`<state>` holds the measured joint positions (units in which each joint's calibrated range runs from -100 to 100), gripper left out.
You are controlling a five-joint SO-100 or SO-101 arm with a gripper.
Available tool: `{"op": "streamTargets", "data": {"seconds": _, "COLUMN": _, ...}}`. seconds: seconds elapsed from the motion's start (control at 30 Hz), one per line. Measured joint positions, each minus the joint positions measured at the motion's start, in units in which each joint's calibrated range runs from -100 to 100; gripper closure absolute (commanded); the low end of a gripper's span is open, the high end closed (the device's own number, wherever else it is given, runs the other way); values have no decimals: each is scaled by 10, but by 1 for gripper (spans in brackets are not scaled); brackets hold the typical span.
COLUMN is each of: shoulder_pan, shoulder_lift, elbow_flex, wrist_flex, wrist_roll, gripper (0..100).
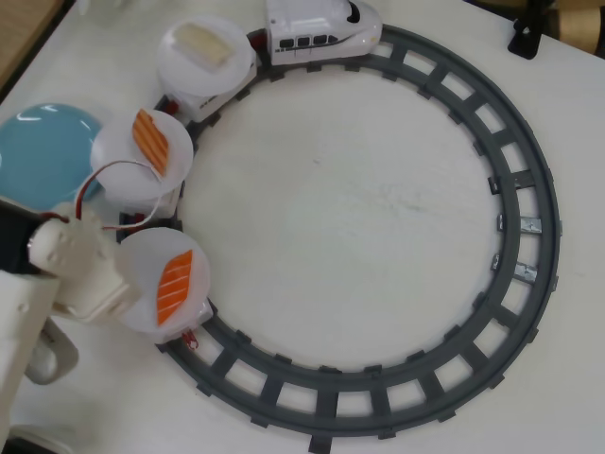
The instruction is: Pick up the sushi from the Shinkansen and put it on the blue dish
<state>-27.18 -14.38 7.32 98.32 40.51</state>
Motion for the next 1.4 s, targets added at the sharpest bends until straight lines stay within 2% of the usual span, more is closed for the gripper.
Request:
{"op": "streamTargets", "data": {"seconds": 0.3, "shoulder_pan": 59, "shoulder_lift": 4, "elbow_flex": 13, "wrist_flex": 0, "wrist_roll": 144, "gripper": 72}}
{"op": "streamTargets", "data": {"seconds": 0.4, "shoulder_pan": 71, "shoulder_lift": 26, "elbow_flex": 13, "wrist_flex": -13, "wrist_roll": 168, "gripper": 72}}
{"op": "streamTargets", "data": {"seconds": 0.73, "shoulder_pan": 65, "shoulder_lift": 139, "elbow_flex": -57, "wrist_flex": -89, "wrist_roll": 176, "gripper": 72}}
{"op": "streamTargets", "data": {"seconds": 1.0, "shoulder_pan": 58, "shoulder_lift": 229, "elbow_flex": -156, "wrist_flex": -90, "wrist_roll": 176, "gripper": 73}}
{"op": "streamTargets", "data": {"seconds": 1.4, "shoulder_pan": 30, "shoulder_lift": 244, "elbow_flex": -169, "wrist_flex": -62, "wrist_roll": 176, "gripper": 75}}
